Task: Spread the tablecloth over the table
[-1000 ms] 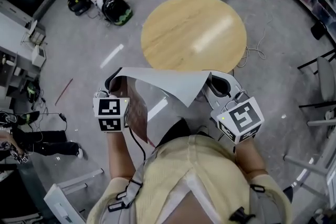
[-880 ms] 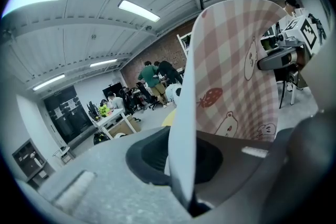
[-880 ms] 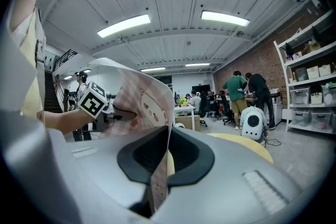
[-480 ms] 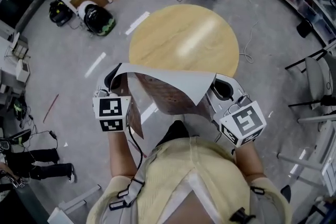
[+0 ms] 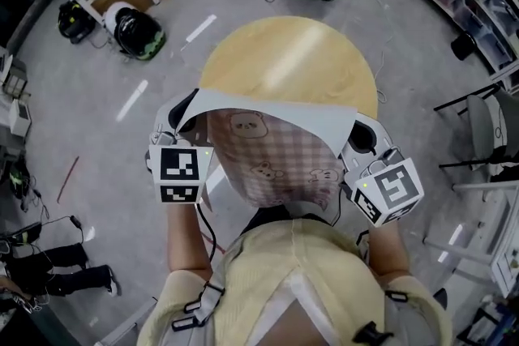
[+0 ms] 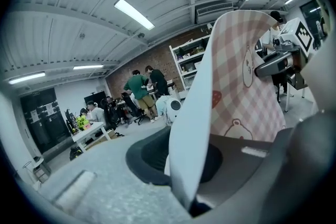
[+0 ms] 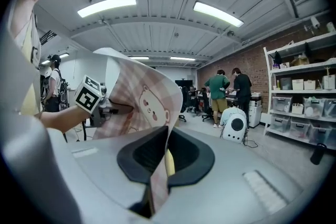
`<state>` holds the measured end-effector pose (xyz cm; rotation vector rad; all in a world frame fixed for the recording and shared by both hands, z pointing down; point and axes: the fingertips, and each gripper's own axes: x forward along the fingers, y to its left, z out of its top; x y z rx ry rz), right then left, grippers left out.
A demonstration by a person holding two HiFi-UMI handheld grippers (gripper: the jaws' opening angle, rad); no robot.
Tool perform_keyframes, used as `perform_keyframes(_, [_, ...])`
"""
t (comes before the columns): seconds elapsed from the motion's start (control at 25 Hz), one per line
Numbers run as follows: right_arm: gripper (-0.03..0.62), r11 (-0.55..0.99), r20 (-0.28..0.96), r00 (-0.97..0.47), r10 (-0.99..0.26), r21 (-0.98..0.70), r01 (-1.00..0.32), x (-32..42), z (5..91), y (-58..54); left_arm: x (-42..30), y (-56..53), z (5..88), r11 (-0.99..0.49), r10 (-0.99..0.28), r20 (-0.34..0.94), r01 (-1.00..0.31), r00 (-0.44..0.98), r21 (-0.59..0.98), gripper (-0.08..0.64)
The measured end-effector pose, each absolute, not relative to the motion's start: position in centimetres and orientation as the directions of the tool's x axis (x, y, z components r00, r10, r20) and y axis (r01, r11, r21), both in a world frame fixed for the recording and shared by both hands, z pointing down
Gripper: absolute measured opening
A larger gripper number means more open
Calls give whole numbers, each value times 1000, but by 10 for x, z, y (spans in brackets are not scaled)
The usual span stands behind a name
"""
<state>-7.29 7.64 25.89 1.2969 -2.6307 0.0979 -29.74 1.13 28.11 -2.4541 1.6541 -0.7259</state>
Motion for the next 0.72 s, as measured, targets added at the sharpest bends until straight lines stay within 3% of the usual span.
perform_keyframes(0.36, [11, 555, 230, -528, -817, 68, -829, -64, 258, 36, -281, -51, 274, -475, -872, 317, -798, 372, -370, 9])
perform_keyframes(0.72, [12, 580, 199, -560, -805, 63, -812, -35, 256, 2, -247, -97, 259, -453, -886, 303, -799, 352, -397, 9])
